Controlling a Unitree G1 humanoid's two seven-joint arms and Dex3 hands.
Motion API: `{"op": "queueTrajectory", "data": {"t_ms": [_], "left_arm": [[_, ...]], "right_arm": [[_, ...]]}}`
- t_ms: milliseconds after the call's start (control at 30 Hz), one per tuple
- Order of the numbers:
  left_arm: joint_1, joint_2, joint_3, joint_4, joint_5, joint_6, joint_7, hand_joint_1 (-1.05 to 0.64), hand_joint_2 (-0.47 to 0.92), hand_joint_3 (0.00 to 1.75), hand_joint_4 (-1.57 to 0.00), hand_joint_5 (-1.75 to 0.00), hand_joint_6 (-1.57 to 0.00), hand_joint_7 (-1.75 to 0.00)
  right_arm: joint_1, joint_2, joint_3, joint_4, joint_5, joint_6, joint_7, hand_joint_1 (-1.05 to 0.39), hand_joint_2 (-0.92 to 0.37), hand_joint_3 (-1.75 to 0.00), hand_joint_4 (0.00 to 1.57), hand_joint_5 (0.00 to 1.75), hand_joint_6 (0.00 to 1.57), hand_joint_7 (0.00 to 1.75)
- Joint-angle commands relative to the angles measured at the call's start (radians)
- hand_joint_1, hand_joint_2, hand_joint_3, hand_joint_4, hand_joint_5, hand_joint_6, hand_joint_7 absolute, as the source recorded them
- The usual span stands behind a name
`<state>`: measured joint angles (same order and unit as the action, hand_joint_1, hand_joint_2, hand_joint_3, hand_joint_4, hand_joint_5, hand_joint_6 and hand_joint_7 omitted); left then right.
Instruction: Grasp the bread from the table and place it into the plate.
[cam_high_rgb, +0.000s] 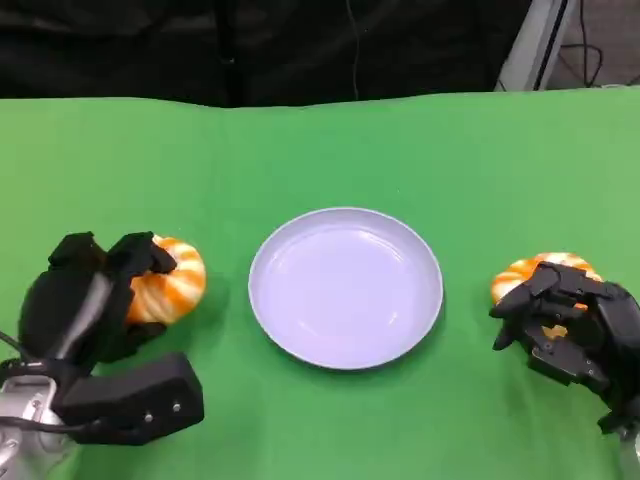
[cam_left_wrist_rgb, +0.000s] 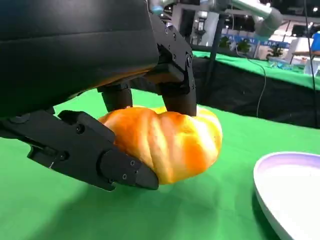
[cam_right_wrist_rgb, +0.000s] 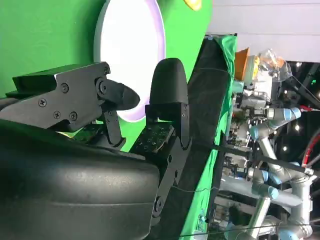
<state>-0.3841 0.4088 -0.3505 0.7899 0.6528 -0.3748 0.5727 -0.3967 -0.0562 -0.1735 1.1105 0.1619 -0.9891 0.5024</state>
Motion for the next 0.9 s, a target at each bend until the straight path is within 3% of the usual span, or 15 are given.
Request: {"op": "queueTrajectory", "data": {"t_ms": [33, 467, 567, 767, 900], "left_arm": [[0.018, 0.021, 0.017, -0.04, 0.001, 0.015, -0.013, -0.1, 0.92, 0.28, -0.29, -1.75, -0.46, -1.46], [0.047, 0.016, 0.023, -0.201, 0.017, 0.058, -0.046, -0.14, 0.92, 0.37, -0.34, -1.68, -0.52, -1.37], [0.044, 0.012, 0.021, -0.221, 0.022, 0.064, -0.054, -0.14, 0.92, 0.37, -0.33, -1.69, -0.52, -1.37], [0.017, -0.009, 0.006, -0.248, 0.043, 0.06, -0.065, -0.13, 0.92, 0.35, -0.41, -1.6, -0.63, -1.2], [-0.005, -0.032, -0.006, -0.238, 0.049, 0.043, -0.071, -0.12, 0.92, 0.32, -0.43, -1.61, -0.65, -1.23]], "right_arm": [[0.002, -0.012, -0.004, -0.003, 0.001, -0.001, -0.004, 0.06, -0.86, -0.6, 0.86, 1.37, 0.93, 0.92], [0.005, -0.012, 0.0, -0.003, -0.007, -0.009, -0.014, 0.07, -0.85, -0.62, 0.86, 1.38, 0.92, 0.92], [0.005, -0.013, 0.001, -0.002, -0.01, -0.011, -0.017, 0.07, -0.85, -0.62, 0.86, 1.38, 0.93, 0.92], [0.006, -0.01, 0.003, -0.006, -0.016, -0.01, -0.026, 0.06, -0.84, -0.63, 0.86, 1.38, 0.93, 0.93], [0.008, -0.009, 0.005, -0.011, -0.019, -0.015, -0.031, 0.05, -0.83, -0.63, 0.86, 1.37, 0.93, 0.93]]}}
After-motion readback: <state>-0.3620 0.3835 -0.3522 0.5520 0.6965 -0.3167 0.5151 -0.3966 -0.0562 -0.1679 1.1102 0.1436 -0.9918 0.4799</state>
